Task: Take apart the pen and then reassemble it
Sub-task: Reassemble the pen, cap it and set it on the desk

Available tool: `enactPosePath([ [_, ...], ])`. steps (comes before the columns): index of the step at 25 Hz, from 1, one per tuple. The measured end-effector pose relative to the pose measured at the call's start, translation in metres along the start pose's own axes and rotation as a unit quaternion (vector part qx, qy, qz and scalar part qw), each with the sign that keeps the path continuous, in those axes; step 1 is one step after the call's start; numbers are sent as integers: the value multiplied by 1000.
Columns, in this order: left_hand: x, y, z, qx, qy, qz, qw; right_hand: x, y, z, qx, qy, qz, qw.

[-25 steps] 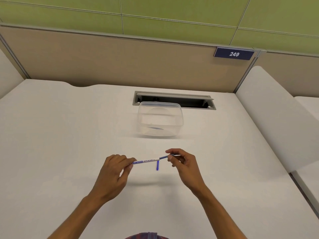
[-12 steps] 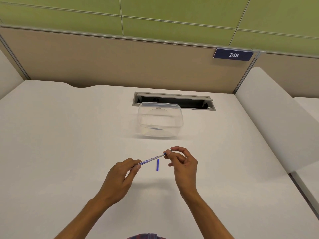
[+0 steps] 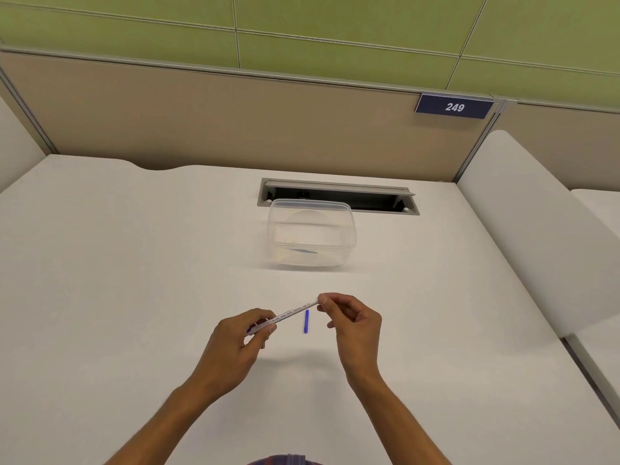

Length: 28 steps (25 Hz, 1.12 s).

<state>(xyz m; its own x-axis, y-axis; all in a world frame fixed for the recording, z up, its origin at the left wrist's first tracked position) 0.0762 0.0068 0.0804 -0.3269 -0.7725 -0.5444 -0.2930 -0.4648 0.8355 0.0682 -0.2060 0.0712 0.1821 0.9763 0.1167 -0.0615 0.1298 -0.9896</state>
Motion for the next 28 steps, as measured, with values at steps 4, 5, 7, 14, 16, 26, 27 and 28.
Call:
enactPosePath([
  [4, 2, -4, -1, -12, 3, 3, 1000, 6, 2, 3, -9, -12, 51, 999],
  [5, 2, -5, -1, -15, 3, 5, 1000, 8, 1, 4, -19, -18, 69, 997],
  [7, 3, -8, -1, -21, -2, 10, 1000, 10, 2, 2, -35, -31, 98, 994],
  [14, 8, -12, 2, -52, -21, 66, 996, -1, 55, -19, 59, -14, 277, 959],
  [16, 7, -12, 1, -53, -20, 70, 996, 3, 69, -25, 89, -31, 367, 925],
  [26, 3, -16, 5, -63, -9, 72, 995, 19, 84, -42, 89, -37, 544, 834],
  [27, 3, -16, 5, -63, -9, 73, 995, 19, 85, -44, 93, -38, 548, 831],
  [28, 3, -16, 5, -63, -9, 72, 995, 19, 86, -44, 99, -41, 551, 828],
])
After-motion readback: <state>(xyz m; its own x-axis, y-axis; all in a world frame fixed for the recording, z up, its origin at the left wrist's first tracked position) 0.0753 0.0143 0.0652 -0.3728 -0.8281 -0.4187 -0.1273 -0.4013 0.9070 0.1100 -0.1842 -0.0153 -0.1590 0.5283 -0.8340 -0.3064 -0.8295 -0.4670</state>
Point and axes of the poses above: each hand's wrist, its own z-axis away from the middle knuckle, its own x-axis out of the palm, y = z × x, the point moved 9 cm from there along -z, towards the middle knuckle, and after that the axes turned 13 degrees about -y, right-handed, at the moved point
